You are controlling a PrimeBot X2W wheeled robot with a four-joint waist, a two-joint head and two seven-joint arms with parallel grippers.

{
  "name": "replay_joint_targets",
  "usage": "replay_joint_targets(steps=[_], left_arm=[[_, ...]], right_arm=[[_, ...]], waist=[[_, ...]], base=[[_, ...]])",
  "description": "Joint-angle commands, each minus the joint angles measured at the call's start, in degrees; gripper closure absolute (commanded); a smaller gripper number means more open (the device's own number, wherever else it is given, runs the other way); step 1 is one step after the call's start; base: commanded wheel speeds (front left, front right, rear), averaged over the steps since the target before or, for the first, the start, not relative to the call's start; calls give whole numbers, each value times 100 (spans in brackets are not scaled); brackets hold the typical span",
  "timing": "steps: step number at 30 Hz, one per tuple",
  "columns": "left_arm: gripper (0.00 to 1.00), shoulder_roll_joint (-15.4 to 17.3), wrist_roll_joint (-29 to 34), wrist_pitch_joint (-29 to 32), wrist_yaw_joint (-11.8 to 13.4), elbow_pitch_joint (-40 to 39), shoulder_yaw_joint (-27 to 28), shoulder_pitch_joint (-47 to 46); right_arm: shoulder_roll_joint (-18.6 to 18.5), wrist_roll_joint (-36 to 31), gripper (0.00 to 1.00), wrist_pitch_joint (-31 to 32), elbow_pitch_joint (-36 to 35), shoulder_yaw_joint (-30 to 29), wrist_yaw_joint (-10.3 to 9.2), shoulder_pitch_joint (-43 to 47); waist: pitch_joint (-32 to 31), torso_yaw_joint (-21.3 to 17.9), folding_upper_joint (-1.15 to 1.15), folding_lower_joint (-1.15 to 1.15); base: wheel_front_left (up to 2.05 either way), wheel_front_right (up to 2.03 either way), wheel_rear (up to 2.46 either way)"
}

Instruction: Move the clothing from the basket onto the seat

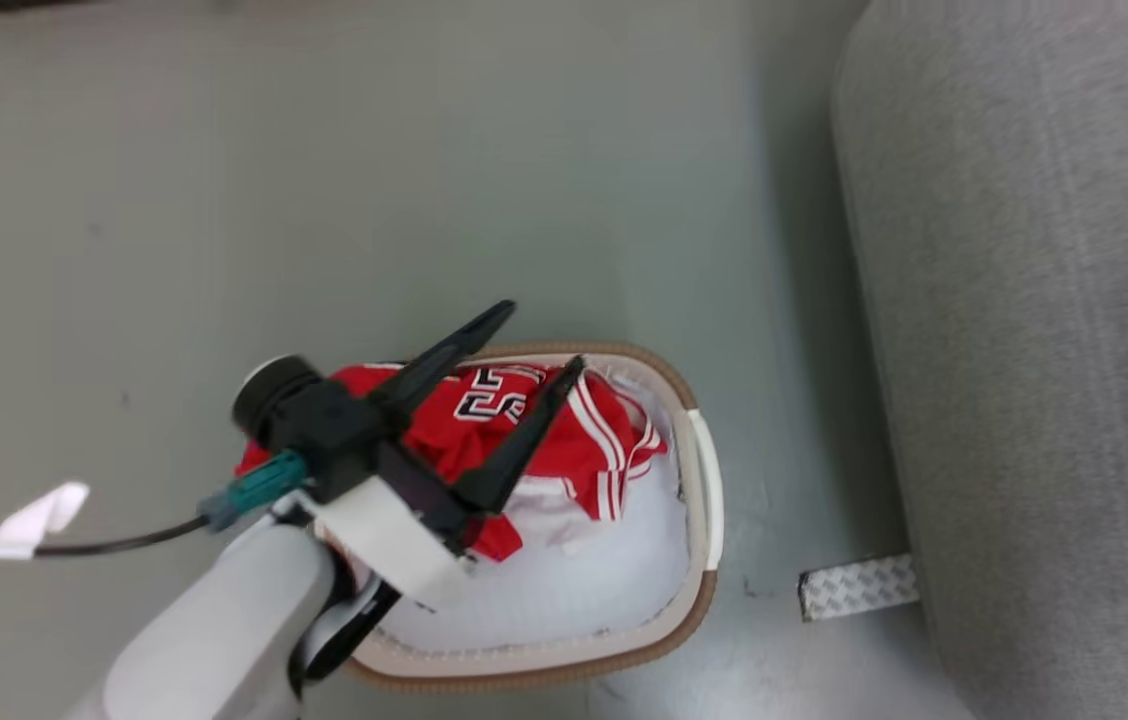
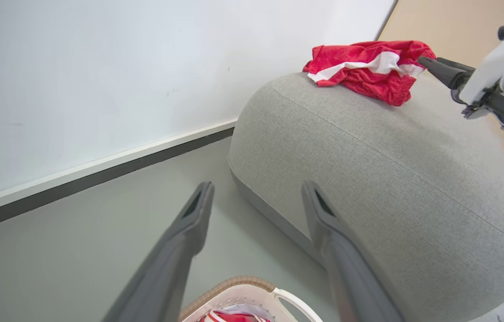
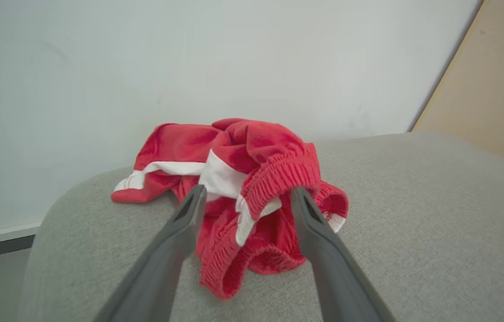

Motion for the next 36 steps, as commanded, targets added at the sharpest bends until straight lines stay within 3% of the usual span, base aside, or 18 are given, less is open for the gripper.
replay_joint_targets(steps=[1, 9, 15, 25, 36], left_arm=[[0, -15, 17, -4, 22, 40, 374, 460], [0, -294, 341, -5, 80, 10, 1483, 1558], [0, -608, 554, -5, 91, 280, 2203, 2341], [0, -1108, 1018, -5, 42, 774, 3282, 3538], [0, -1451, 1401, -5, 8, 942, 4090, 3999]], right_arm=[[9, 127, 0, -306, -243, 405, -14, 576], [162, 246, 0, -626, -1382, 1664, -14, 1939], [250, 463, 0, -662, -1712, 2370, -14, 2831], [275, 675, 0, -729, -1114, 3049, -14, 4059], [285, 1038, 0, -730, -852, 3245, -14, 4563]], waist=[[-614, -180, 0, -1], [-1655, -119, 0, -1], [-2395, 177, 0, -1], [-3363, 620, 0, -1], [-3619, 695, 0, -1]], base=[[0, 0, 0], [0, 0, 0], [0, 0, 0], [0, 0, 0], [0, 0, 0]])
